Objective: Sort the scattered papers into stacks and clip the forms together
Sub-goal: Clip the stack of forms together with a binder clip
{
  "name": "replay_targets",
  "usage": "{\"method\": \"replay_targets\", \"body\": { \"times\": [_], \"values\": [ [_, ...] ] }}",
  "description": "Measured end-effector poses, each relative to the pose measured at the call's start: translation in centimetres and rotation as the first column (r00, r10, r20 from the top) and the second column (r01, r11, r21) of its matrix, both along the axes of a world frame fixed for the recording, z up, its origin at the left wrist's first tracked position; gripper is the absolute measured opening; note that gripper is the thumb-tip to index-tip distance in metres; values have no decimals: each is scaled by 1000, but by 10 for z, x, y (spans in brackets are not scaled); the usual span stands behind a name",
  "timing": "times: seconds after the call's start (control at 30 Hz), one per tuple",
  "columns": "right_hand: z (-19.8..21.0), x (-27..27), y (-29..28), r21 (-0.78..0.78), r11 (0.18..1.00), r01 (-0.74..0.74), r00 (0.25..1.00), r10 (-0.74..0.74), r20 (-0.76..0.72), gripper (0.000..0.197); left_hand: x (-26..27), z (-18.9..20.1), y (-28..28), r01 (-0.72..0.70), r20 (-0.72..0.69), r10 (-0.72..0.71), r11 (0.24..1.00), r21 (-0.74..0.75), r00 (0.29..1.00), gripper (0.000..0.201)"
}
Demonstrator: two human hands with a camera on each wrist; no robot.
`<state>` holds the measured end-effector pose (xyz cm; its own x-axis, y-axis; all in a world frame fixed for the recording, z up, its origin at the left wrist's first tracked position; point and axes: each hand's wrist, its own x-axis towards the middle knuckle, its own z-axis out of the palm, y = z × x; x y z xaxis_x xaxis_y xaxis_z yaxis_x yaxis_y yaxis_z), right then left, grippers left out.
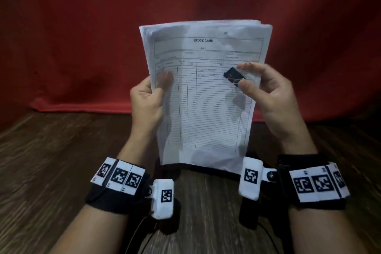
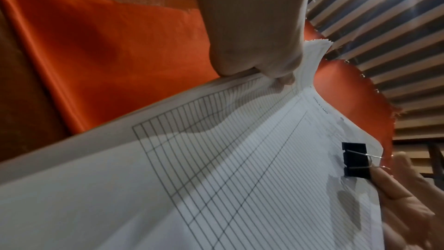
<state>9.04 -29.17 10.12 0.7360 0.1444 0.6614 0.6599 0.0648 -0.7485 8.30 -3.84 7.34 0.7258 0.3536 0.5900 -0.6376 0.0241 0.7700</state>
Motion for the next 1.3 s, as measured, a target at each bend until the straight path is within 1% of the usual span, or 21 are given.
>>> {"method": "replay_targets", "body": {
  "times": [0.07,0.17,0.27,0.37,0.43,0.53,0.6,0.67,0.73,0.8,0.9,1.0,1.13,1.3],
  "values": [
    [-4,2,-4,-54,998,-19,999,17,-42,34,3,-6,2,-19,-32,20,999,26,999,17],
    [-16,9,-11,-168,985,-49,989,25,-145,37,6,-20,6,46,-133,-39,998,48,990,16],
    [-22,13,-15,-144,985,-94,981,67,-182,36,4,-17,13,115,-163,-102,991,71,981,15],
    [-21,14,-17,-124,984,-129,977,105,-186,42,-2,-4,18,103,-103,-90,986,133,991,19],
    [-21,14,-18,-128,980,-151,974,125,-190,46,-7,5,19,60,-23,-57,984,169,998,32],
    [-21,12,-19,-131,975,-177,968,148,-204,56,-11,15,21,-63,84,40,957,282,996,53],
    [-21,11,-17,-124,975,-184,965,156,-211,59,-10,19,24,-141,122,105,931,337,987,58],
    [-20,10,-13,-118,972,-202,961,174,-214,58,-7,18,25,-190,138,148,907,377,979,59],
    [-20,9,-10,-122,970,-209,960,180,-214,57,-5,16,24,-203,136,163,900,385,977,58],
    [-20,9,-11,-122,971,-204,961,175,-215,58,-5,17,24,-215,139,173,896,390,975,64],
    [-18,8,-12,-92,976,-198,963,176,-203,58,-6,21,28,-164,149,110,890,426,983,75],
    [-16,7,-12,-76,976,-206,964,189,-185,55,-9,26,27,-217,167,155,857,468,974,71],
    [-17,9,-12,-93,975,-202,968,184,-172,52,-13,28,26,-227,176,163,862,453,971,65],
    [-18,11,-15,-85,979,-184,971,167,-172,55,-18,32,29,-224,159,170,863,453,973,57]
  ]
}}
